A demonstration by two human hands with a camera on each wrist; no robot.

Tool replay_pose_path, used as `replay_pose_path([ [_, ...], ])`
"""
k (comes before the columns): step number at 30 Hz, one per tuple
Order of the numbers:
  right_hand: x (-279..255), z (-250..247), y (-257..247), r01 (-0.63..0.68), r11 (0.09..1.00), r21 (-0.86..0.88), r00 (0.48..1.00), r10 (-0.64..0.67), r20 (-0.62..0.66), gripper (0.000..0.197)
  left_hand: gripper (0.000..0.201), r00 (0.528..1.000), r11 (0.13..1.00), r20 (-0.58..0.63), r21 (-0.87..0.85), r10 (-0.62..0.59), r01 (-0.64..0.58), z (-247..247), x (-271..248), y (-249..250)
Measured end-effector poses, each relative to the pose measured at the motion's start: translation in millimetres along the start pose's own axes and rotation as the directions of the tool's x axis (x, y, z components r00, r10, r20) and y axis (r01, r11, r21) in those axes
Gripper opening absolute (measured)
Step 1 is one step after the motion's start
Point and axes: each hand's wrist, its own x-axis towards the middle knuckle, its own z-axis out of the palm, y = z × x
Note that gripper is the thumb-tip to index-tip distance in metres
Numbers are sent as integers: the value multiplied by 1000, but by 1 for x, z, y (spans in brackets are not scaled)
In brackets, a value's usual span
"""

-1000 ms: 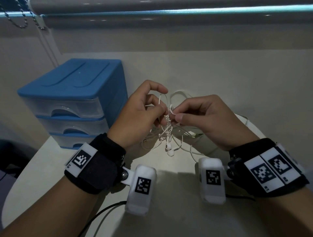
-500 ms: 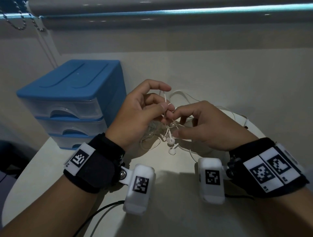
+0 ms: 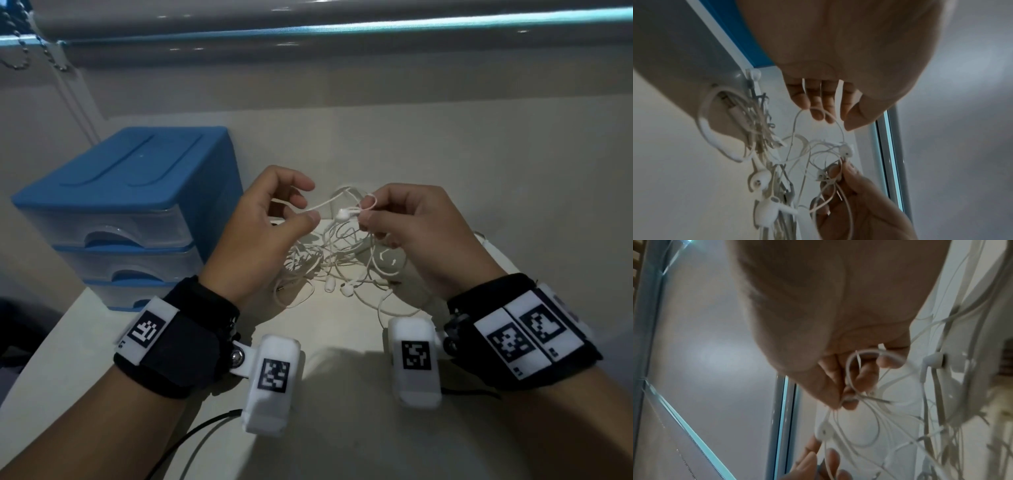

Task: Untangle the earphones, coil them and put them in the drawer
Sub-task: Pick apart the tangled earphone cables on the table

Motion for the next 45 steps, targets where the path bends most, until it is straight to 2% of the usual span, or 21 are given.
replay_pose_path([
  [3,1,0,-1,-162,972,172,986,168,-19,19,20,997,994,-48,90,66,-62,-2,-1,0],
  [6,0,0,-3,-290,889,355,956,289,56,16,14,995,989,48,118,86,-91,1,-3,1],
  [9,-1,0,-4,-332,855,398,943,310,121,17,17,986,993,165,110,34,-53,5,-5,3],
  [13,-3,3,-6,-367,835,410,929,306,207,17,23,982,992,188,123,-11,-12,5,-6,1],
  [16,-4,6,-4,-357,857,372,928,279,247,9,12,981,994,195,102,15,-36,6,-6,1],
  [19,-2,7,-1,-319,889,329,940,253,228,8,9,978,999,206,9,36,-39,7,-7,3],
  [23,2,3,5,-257,893,371,966,245,79,15,10,990,998,131,-38,56,-52,5,-6,7],
  [26,3,1,7,-231,877,421,968,251,7,17,16,998,997,31,-56,47,-45,4,-4,8],
  [30,6,0,8,-208,878,431,956,275,-99,13,21,998,969,-67,-248,-13,-4,2,0,9],
  [32,7,-1,9,-214,875,435,950,291,-117,12,24,997,937,-70,-350,-34,8,3,0,12],
  [37,7,1,10,-219,891,399,953,283,-108,11,28,1000,860,16,-510,-1,9,5,-5,17],
  [41,4,2,7,-207,923,325,964,250,-95,17,26,994,901,24,-422,-103,104,7,-3,11],
  [45,2,3,4,-193,926,326,970,229,-76,15,17,981,966,34,-170,-193,196,7,-2,1],
])
